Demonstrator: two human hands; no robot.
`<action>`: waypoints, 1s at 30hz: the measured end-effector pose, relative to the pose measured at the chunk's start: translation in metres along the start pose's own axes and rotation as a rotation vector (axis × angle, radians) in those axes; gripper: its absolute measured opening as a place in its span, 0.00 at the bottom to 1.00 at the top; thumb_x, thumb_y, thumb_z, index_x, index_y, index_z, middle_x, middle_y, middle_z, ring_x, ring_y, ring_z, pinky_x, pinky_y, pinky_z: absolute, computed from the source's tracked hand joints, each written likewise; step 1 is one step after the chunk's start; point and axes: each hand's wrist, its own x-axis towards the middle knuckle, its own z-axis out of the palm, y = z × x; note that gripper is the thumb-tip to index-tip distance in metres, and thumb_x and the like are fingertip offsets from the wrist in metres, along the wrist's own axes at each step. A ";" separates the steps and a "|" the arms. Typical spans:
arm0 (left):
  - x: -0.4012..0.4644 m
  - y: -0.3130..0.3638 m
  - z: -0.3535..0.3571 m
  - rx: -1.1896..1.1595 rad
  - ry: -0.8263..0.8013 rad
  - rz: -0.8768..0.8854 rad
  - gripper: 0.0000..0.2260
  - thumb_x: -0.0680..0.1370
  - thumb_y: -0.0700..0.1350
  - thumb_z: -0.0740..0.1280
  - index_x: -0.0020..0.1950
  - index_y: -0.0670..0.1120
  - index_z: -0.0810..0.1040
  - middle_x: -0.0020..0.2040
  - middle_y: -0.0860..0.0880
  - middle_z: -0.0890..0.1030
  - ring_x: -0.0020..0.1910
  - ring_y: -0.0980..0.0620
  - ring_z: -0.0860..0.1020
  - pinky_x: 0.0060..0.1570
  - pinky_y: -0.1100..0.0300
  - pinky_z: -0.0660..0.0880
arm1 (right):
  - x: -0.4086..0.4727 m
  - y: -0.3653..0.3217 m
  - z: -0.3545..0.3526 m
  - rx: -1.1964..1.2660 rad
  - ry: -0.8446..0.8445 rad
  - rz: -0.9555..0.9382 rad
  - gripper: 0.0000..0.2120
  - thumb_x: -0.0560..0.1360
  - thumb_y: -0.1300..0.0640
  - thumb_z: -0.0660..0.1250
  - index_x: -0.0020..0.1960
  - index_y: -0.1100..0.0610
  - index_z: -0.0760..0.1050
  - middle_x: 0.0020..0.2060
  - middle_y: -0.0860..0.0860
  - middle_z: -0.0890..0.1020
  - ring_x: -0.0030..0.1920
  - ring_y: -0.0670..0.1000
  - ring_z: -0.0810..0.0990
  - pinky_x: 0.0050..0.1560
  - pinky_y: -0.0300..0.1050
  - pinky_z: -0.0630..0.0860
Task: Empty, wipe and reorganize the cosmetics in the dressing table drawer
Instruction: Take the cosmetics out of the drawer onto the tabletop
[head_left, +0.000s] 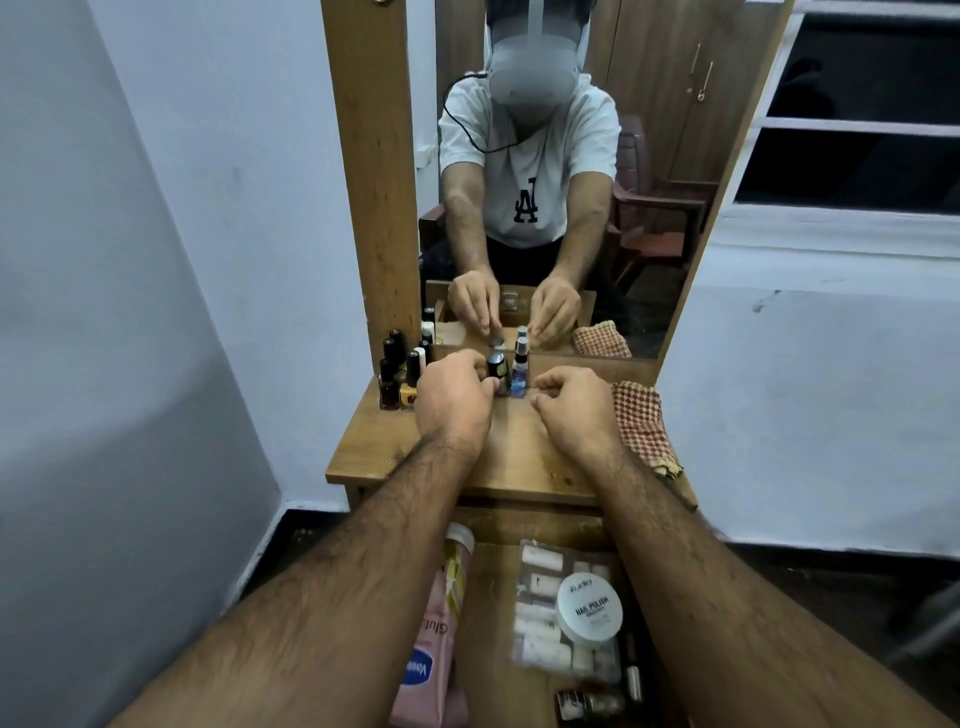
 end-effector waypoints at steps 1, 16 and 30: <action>-0.009 0.000 -0.002 -0.027 0.000 0.024 0.08 0.75 0.48 0.73 0.54 0.52 0.83 0.47 0.54 0.84 0.46 0.54 0.81 0.49 0.54 0.80 | -0.006 -0.001 -0.004 0.021 0.017 -0.020 0.09 0.75 0.60 0.71 0.56 0.57 0.83 0.51 0.51 0.85 0.51 0.47 0.81 0.54 0.41 0.76; -0.166 -0.036 -0.023 0.012 -0.631 0.113 0.03 0.73 0.41 0.74 0.44 0.49 0.84 0.33 0.57 0.79 0.32 0.61 0.78 0.33 0.70 0.72 | -0.154 0.051 -0.052 0.068 -0.068 0.185 0.11 0.72 0.63 0.71 0.35 0.50 0.77 0.32 0.49 0.83 0.36 0.52 0.83 0.44 0.55 0.83; -0.211 -0.028 0.019 0.410 -0.693 0.154 0.12 0.74 0.46 0.73 0.56 0.44 0.81 0.56 0.44 0.82 0.55 0.45 0.81 0.53 0.56 0.76 | -0.202 0.071 -0.049 0.080 0.216 0.392 0.04 0.75 0.60 0.67 0.44 0.55 0.81 0.36 0.50 0.84 0.32 0.52 0.84 0.42 0.50 0.83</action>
